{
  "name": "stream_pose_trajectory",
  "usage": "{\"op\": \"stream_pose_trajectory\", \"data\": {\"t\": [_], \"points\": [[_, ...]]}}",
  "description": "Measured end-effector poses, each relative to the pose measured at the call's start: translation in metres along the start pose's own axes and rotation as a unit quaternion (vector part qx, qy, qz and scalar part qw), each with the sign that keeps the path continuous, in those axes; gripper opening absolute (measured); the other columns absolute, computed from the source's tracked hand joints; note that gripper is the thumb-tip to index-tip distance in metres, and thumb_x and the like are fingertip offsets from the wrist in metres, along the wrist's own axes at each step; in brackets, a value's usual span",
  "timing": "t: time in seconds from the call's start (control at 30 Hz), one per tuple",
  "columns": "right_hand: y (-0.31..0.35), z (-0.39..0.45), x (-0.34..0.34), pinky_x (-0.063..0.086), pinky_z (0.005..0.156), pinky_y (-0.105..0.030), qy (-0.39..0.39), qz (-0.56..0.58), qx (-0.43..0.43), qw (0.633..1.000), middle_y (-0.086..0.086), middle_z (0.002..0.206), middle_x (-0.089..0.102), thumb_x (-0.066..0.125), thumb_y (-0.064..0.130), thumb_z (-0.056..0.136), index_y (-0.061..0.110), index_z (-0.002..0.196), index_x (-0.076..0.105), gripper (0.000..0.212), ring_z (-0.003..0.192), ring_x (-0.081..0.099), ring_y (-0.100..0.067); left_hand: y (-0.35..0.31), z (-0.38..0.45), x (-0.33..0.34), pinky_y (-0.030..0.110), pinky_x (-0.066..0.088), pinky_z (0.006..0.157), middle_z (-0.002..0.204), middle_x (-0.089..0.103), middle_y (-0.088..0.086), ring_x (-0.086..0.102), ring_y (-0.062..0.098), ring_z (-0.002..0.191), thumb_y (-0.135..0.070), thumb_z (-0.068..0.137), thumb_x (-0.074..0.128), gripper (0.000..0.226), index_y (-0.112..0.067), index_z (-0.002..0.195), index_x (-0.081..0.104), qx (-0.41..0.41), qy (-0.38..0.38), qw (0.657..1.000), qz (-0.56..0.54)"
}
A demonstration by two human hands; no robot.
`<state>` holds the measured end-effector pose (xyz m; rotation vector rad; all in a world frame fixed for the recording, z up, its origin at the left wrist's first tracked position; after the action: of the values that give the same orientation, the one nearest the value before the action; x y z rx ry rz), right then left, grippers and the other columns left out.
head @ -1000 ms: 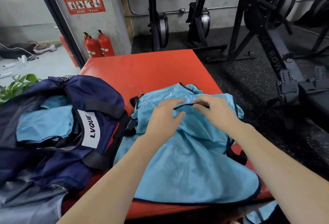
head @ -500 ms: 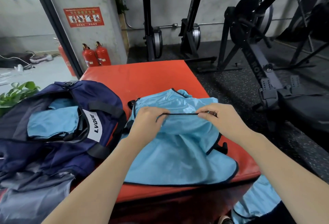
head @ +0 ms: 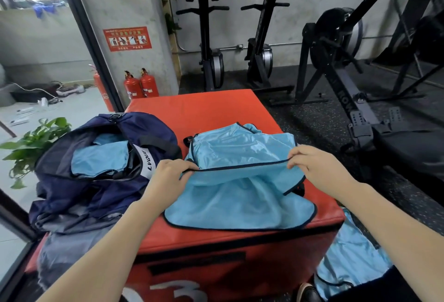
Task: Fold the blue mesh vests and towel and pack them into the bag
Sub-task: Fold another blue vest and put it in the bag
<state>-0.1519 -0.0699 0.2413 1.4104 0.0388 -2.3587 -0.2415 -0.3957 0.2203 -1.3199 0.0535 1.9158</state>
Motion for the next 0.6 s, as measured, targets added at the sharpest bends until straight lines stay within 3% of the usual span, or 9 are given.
{"op": "stream_pose_trajectory", "data": {"t": [0.1, 0.2, 0.3, 0.4, 0.53, 0.6], "points": [[0.013, -0.017, 0.002, 0.049, 0.078, -0.032, 0.001, -0.094, -0.082, 0.992, 0.005, 0.099, 0.067, 0.063, -0.006, 0.076, 0.019, 0.087, 0.075, 0.03, 0.084, 0.063, -0.022, 0.0, -0.023, 0.0, 0.012, 0.044, 0.083, 0.095, 0.073, -0.016, 0.062, 0.002, 0.088, -0.008, 0.09, 0.067, 0.019, -0.023, 0.098, 0.076, -0.004, 0.027, 1.0, -0.007], [0.03, -0.042, 0.02, 0.043, 0.077, -0.027, 0.054, -0.133, -0.148, 0.978, 0.006, 0.1, 0.065, 0.062, 0.001, 0.069, 0.022, 0.092, 0.074, 0.032, 0.086, 0.058, -0.017, 0.006, -0.045, 0.006, 0.027, 0.048, 0.075, 0.085, 0.069, -0.015, 0.06, 0.008, 0.08, -0.003, 0.088, 0.059, 0.024, -0.024, 0.089, 0.069, -0.012, 0.067, 0.998, 0.017], [0.045, -0.064, 0.033, 0.053, 0.074, -0.031, 0.105, -0.109, -0.16, 0.975, 0.007, 0.098, 0.063, 0.073, 0.003, 0.067, 0.022, 0.093, 0.073, 0.031, 0.088, 0.06, -0.016, 0.008, -0.064, 0.014, 0.03, 0.048, 0.072, 0.075, 0.064, -0.017, 0.057, 0.008, 0.072, 0.005, 0.077, 0.056, 0.033, -0.026, 0.078, 0.068, 0.04, 0.101, 0.993, 0.046], [0.054, -0.078, 0.04, 0.051, 0.075, -0.032, 0.137, -0.094, -0.16, 0.973, 0.009, 0.097, 0.059, 0.068, 0.024, 0.08, 0.023, 0.09, 0.07, 0.01, 0.088, 0.058, -0.016, 0.01, -0.08, 0.021, 0.031, 0.05, 0.081, 0.088, 0.072, -0.012, 0.066, 0.011, 0.084, 0.006, 0.072, 0.061, 0.035, -0.024, 0.081, 0.076, 0.079, 0.123, 0.987, 0.067], [0.056, -0.088, 0.049, 0.048, 0.077, -0.026, 0.159, -0.116, -0.165, 0.966, 0.011, 0.096, 0.058, 0.061, 0.055, 0.083, 0.025, 0.086, 0.068, 0.03, 0.088, 0.055, -0.012, 0.013, -0.094, 0.027, 0.03, 0.046, 0.086, 0.099, 0.069, -0.014, 0.062, 0.012, 0.094, -0.004, 0.079, 0.051, 0.036, -0.026, 0.093, 0.077, 0.073, 0.139, 0.984, 0.082], [0.052, -0.091, 0.055, 0.05, 0.076, -0.026, 0.171, -0.145, -0.178, 0.958, 0.013, 0.097, 0.057, 0.06, 0.057, 0.08, 0.028, 0.086, 0.068, 0.031, 0.09, 0.054, -0.01, 0.019, -0.099, 0.032, 0.034, 0.046, 0.092, 0.108, 0.065, -0.015, 0.057, 0.01, 0.103, -0.005, 0.083, 0.049, 0.04, -0.026, 0.104, 0.076, 0.055, 0.161, 0.981, 0.09]]}}
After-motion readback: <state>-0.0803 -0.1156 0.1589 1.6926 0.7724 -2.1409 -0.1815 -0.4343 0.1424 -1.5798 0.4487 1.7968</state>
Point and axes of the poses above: each hand's wrist, its own z-axis towards the middle knuckle, its own x-axis out of the palm, y = z × x, the point moved 9 cm from there along z, towards the middle knuckle
